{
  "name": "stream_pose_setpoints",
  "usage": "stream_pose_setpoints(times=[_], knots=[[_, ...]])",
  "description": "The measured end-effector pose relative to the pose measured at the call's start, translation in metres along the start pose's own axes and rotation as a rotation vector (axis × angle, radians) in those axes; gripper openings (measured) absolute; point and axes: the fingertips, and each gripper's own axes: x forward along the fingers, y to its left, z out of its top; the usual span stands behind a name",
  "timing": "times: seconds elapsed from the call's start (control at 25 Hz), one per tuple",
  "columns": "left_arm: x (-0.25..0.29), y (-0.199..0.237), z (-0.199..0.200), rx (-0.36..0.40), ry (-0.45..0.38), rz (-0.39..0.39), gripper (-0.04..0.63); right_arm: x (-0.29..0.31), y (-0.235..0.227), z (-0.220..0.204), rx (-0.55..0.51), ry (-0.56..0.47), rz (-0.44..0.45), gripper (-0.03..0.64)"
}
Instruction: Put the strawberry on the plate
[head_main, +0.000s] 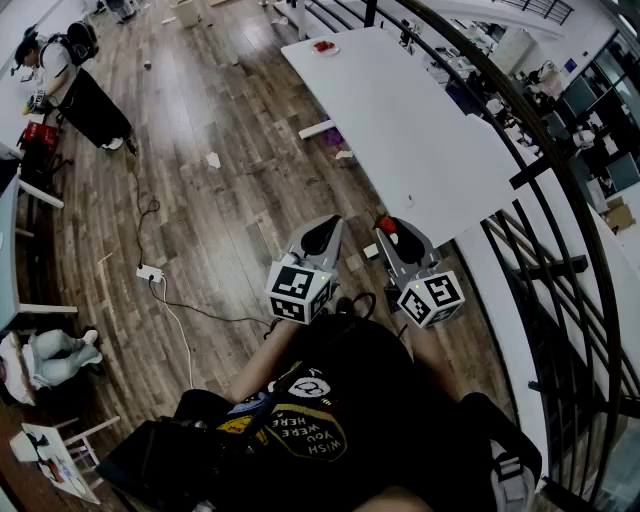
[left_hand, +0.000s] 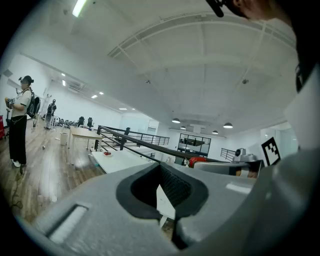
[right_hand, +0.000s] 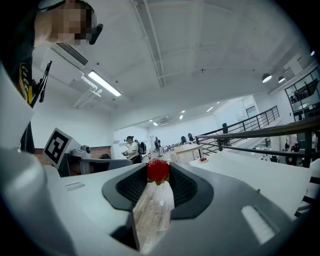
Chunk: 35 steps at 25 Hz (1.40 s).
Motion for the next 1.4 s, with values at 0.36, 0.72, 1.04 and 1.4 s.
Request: stream_pose_setpoints(times=[0.36,0.72,1.04,1.4], knots=[[0.015,-0.008,0.004,0.004,-0.004,0.01,0.0,-0.003,-0.014,0.009,-0.003,-0.005,0.017,0.138],[0.029,-0.005,0.008,0.009,-0.011,0.044,0.0,0.009,-0.025,0.012,-0.014,0.003,0.071,0.138],[0.032,-0.008,0.003,-0.011,0.002,0.081,0.0,0.013,-0.025,0.003,0.009,0.042,0.138,0.14],[0.042,0.029,0.002,-0.035,0.025,0.083,0.0,0.051,-0.028,-0.004,0.048,0.067,0.151,0.139]])
